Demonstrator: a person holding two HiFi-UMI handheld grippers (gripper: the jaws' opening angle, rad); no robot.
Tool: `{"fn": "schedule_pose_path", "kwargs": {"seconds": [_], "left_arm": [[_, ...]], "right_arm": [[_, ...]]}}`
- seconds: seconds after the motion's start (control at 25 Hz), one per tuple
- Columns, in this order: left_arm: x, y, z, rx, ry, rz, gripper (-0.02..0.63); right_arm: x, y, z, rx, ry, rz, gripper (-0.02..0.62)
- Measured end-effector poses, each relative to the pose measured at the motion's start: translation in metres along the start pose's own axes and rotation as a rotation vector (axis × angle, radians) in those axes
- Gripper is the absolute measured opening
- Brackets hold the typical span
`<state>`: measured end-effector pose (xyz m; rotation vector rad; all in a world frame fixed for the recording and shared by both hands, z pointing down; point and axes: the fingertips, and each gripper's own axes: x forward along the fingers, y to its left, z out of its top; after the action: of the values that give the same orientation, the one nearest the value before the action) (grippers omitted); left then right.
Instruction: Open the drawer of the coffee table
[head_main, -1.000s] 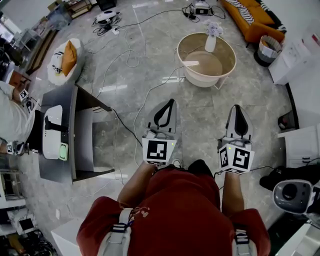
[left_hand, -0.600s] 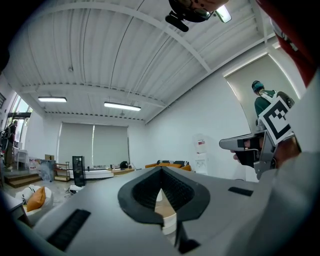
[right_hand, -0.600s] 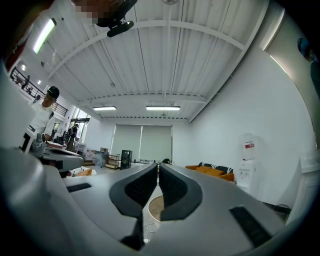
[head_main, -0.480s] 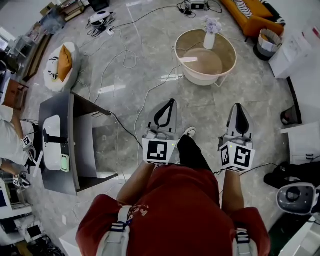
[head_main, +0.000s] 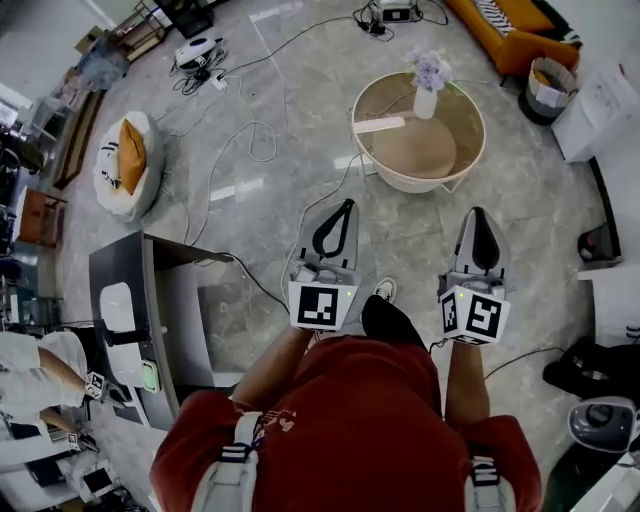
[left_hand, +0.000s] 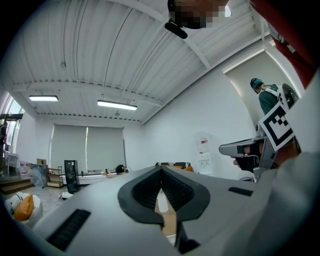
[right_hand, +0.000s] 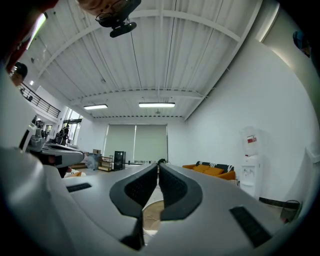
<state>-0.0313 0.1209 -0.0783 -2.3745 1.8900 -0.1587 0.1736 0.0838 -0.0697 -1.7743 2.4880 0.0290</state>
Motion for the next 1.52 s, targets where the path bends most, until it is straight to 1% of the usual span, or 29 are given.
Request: {"fn": "schedule_pose_path", "kwargs": {"seconds": [0.12, 0.24, 0.44, 0.56, 0.68, 0.88, 1.04, 1.16, 1.24, 1.36, 1.4, 1.48, 1.52], "left_arm": [[0.041, 0.009, -0.008, -0.019, 0.006, -0.031, 0.014], [0.078, 0.015, -0.017, -0.018, 0.024, -0.052, 0.014], [0.116, 0.030, -0.032, -0.006, 0.064, -0.068, 0.014], [0.133, 0.044, -0.035, 0.000, 0.056, -0.075, 0.014], [0.145, 0.057, -0.042, -0.005, 0.060, -0.101, 0.014], [0.157, 0.083, -0.043, -0.039, 0.045, -0.174, 0.014], [0.163, 0.107, -0.044, -0.034, 0.047, -0.218, 0.014], [0.168, 0.118, -0.051, -0.028, 0.053, -0.232, 0.014], [0.172, 0.119, -0.061, -0.029, 0.057, -0.241, 0.014], [0.178, 0.118, -0.093, -0.018, 0.074, -0.262, 0.014], [0.182, 0.118, -0.103, 0.001, 0.044, -0.268, 0.014], [0.193, 0.119, -0.128, 0.044, -0.047, -0.275, 0.014], [0.196, 0.120, -0.149, 0.047, -0.064, -0.273, 0.014]], "right_arm": [[0.036, -0.017, -0.010, 0.003, 0.020, -0.028, 0.025], [0.068, -0.034, -0.023, 0.021, 0.046, -0.058, 0.025], [0.103, -0.042, -0.042, 0.028, 0.079, -0.076, 0.025], [0.120, -0.036, -0.046, 0.007, 0.094, -0.074, 0.025], [0.133, -0.027, -0.049, -0.006, 0.107, -0.092, 0.025], [0.149, 0.000, -0.043, -0.015, 0.110, -0.152, 0.025], [0.156, 0.018, -0.037, -0.022, 0.117, -0.208, 0.025], [0.161, 0.024, -0.043, -0.017, 0.135, -0.233, 0.025], [0.163, 0.025, -0.054, -0.012, 0.143, -0.232, 0.025], [0.173, 0.027, -0.081, -0.004, 0.149, -0.217, 0.025], [0.176, 0.029, -0.096, 0.006, 0.153, -0.209, 0.025], [0.182, 0.032, -0.137, 0.028, 0.168, -0.192, 0.025], [0.184, 0.035, -0.163, 0.028, 0.178, -0.182, 0.025]]}}
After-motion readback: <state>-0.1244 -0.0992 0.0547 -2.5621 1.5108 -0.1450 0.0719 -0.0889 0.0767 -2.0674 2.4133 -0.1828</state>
